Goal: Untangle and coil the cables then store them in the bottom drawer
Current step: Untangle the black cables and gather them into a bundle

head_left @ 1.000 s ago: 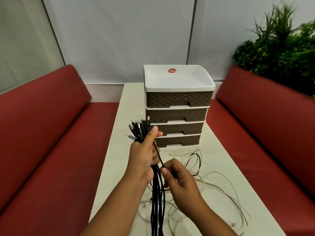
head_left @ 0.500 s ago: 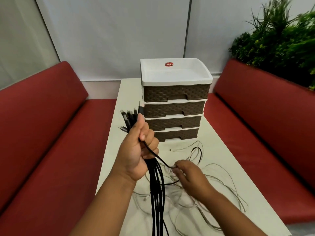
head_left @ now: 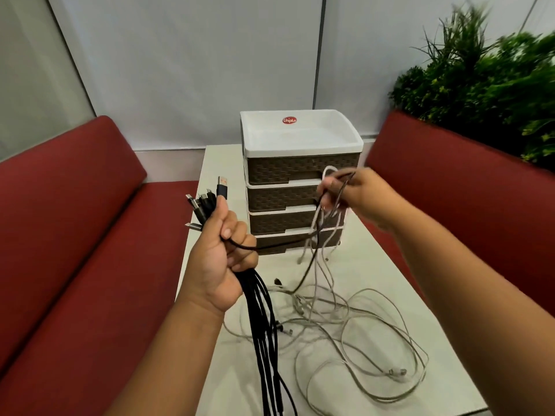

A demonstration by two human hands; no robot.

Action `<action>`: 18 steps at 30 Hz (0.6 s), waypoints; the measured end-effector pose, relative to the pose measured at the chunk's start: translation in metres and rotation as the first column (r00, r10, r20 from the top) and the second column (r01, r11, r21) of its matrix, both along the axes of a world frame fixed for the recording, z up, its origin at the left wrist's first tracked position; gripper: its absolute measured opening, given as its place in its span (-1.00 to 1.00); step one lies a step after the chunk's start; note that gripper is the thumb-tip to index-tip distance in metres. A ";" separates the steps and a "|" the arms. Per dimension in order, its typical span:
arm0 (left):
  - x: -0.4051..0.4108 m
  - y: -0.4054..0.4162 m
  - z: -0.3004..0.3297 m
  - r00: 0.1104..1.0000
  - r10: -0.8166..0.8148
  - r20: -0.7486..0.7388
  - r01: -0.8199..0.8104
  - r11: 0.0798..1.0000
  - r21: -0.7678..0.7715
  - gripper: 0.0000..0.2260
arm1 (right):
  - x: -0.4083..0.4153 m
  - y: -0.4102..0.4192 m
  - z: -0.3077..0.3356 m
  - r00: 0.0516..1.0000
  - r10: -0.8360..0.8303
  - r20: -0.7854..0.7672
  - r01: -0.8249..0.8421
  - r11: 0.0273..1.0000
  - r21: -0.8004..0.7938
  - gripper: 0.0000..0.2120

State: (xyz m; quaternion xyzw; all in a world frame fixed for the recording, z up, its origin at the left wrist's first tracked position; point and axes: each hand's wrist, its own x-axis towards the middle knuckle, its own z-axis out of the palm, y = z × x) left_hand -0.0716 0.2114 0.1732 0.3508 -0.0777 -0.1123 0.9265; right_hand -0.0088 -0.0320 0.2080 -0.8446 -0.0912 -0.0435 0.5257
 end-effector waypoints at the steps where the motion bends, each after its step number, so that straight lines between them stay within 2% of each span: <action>1: 0.000 0.000 0.000 1.000 0.003 -0.004 -0.003 1.000 0.007 -0.55 | -0.003 0.003 0.011 0.997 -0.017 0.073 0.009 0.995 0.104 -0.79; 4: 0.001 0.001 -0.001 1.000 0.006 -0.008 -0.006 1.000 0.019 -0.55 | -0.017 0.012 0.041 0.967 0.027 0.255 -0.130 0.908 0.397 -0.79; 5: 0.001 0.001 -0.001 1.000 0.007 -0.007 -0.007 1.000 0.023 -0.55 | -0.021 0.014 0.047 0.956 0.071 0.284 -0.201 0.865 0.460 -0.78; 6: 0.002 0.001 -0.001 1.000 0.007 -0.007 -0.007 1.000 0.029 -0.55 | -0.023 0.015 0.049 0.953 0.089 0.291 -0.217 0.869 0.444 -0.77; 7: 0.002 0.000 -0.001 1.000 0.006 -0.006 -0.006 0.999 0.038 -0.55 | -0.024 0.017 0.047 0.961 0.077 0.265 -0.167 0.927 0.336 -0.76; 8: 0.003 0.000 -0.002 1.000 0.003 -0.007 -0.003 0.999 0.046 -0.55 | -0.023 0.017 0.043 0.974 0.041 0.225 -0.071 0.989 0.128 -0.74; 9: 0.003 -0.001 -0.003 1.000 -0.001 -0.006 0.001 0.998 0.055 -0.55 | -0.021 0.016 0.038 0.982 0.004 0.187 0.013 0.996 -0.092 -0.75; 10: 0.004 -0.001 -0.004 1.000 -0.005 -0.003 0.005 0.998 0.066 -0.55 | -0.020 0.015 0.031 0.986 -0.025 0.162 0.062 0.971 -0.229 -0.76; 12: 0.008 -0.002 -0.008 1.000 -0.006 0.004 0.006 0.996 0.087 -0.55 | -0.020 0.014 0.021 0.993 -0.019 0.115 0.046 0.971 -0.236 -0.75; 15: 0.012 -0.002 -0.014 1.000 -0.020 0.012 0.019 0.996 0.086 -0.54 | -0.022 0.014 0.019 0.988 -0.010 0.152 0.056 0.953 -0.299 -0.72; 18: 0.014 -0.002 -0.018 0.999 -0.039 -0.003 0.039 0.997 0.073 -0.54 | -0.022 0.015 0.019 0.988 0.019 0.153 0.018 0.971 -0.239 -0.71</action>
